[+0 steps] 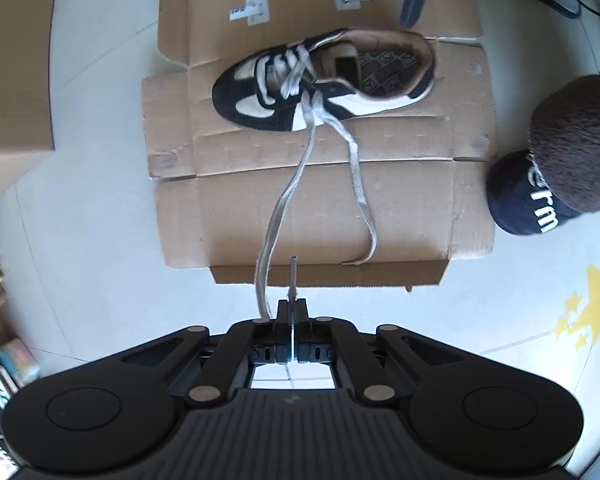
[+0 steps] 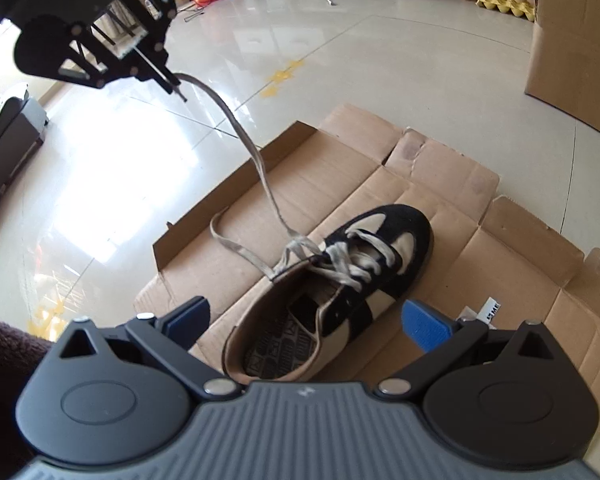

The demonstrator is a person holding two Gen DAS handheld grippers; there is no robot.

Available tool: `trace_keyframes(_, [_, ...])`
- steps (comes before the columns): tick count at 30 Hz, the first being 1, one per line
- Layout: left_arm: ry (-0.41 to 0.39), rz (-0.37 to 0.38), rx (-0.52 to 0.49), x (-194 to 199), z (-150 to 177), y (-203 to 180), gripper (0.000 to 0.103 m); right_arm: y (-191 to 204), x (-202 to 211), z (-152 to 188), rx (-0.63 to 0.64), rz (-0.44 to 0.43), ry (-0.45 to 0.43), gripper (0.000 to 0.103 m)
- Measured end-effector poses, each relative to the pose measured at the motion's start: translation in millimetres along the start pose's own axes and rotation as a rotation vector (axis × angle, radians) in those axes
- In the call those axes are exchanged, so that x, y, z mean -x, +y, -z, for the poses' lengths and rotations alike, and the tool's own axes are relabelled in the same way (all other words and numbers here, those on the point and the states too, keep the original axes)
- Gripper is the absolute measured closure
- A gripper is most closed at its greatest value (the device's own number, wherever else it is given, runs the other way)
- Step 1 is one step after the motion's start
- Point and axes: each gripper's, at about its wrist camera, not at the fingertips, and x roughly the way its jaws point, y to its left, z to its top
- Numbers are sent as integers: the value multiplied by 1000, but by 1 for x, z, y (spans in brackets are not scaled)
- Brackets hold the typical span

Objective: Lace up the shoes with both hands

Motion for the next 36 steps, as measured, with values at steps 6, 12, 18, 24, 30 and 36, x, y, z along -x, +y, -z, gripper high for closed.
trace_keyframes(6, [6,-6,-38,24,-10,-3,103,2,2,-3,-6,-6,-17,0])
trace_keyframes(12, [-11,-6,-45,26,-22,-5,103,1,6,-2,-13,-2,-32,0])
trace_keyframes(18, [-73,4,-34,19,-40,-7,103,-5,7,2,-36,15,-36,0])
trace_keyframes(24, [-132,20,-3,6,-55,-3,103,-9,3,10,-47,22,-17,0])
trace_keyframes(30, [-196,67,18,-14,-72,-4,103,-17,-8,19,-67,37,16,0])
trace_keyframes(36, [-281,122,138,-37,-90,2,103,-27,-18,28,-91,55,13,0])
